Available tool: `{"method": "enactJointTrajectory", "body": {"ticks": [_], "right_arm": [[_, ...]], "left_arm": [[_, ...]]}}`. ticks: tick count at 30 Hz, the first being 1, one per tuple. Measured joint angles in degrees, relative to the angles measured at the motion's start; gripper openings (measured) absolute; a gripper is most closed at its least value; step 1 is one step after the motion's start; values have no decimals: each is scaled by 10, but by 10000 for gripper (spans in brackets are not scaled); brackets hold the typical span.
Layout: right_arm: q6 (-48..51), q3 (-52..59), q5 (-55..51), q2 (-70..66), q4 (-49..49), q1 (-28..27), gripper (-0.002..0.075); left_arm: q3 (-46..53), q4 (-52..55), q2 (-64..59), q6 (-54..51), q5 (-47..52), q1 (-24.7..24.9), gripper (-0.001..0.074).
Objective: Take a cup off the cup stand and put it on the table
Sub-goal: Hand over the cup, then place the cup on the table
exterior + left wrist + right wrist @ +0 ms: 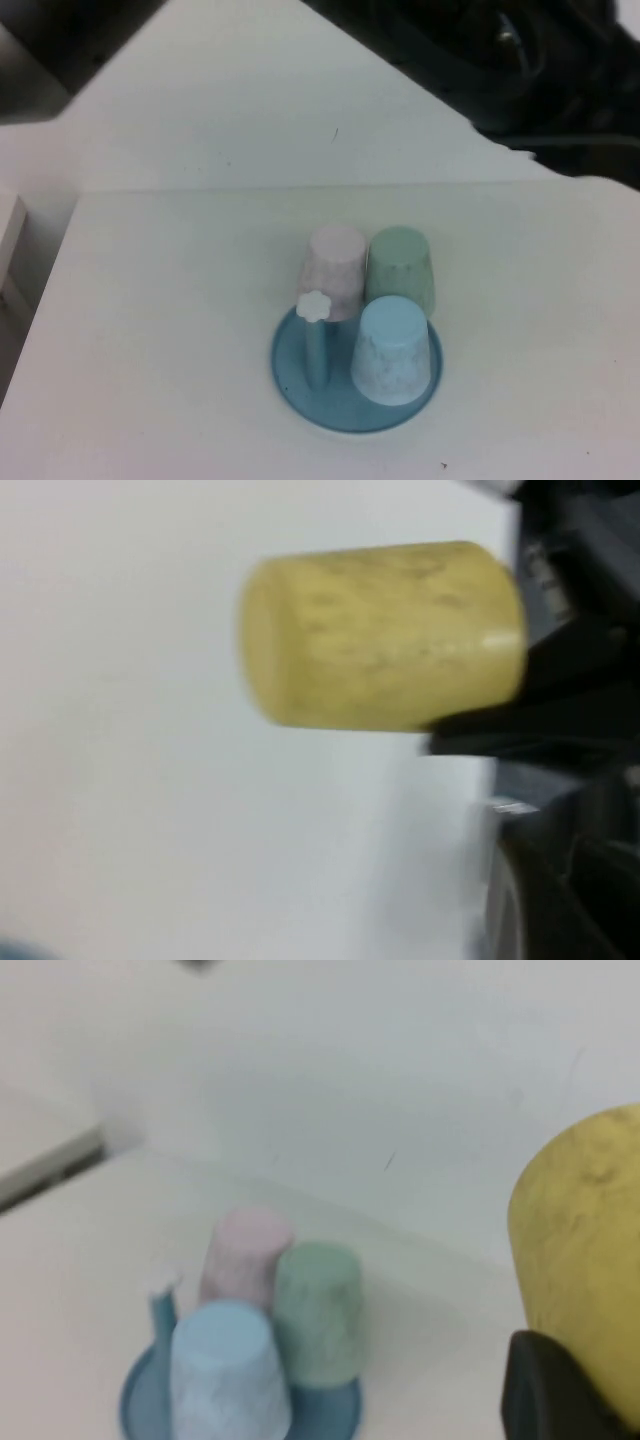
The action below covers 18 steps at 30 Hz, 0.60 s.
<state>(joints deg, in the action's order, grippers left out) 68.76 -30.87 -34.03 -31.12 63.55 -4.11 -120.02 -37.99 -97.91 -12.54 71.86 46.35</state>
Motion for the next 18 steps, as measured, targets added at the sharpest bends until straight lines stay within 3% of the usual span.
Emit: {"method": "enactJointTrajectory", "body": {"ticks": [3,9,12,18], "right_arm": [[-14,-25,-51,-52,-42,0,19],[-76,-98,-170,-160,-185,0,19],[-139,-130,-202,-216,-287,12,19],[-219,-158,-202,-322,-445,79,19]], "left_arm": [[0,118,21,18,4,0,32],[44,320,75,83,5,-1,4],[106,374,117,101,5,-2,2],[286,380,222,115,3,-4,0]]}}
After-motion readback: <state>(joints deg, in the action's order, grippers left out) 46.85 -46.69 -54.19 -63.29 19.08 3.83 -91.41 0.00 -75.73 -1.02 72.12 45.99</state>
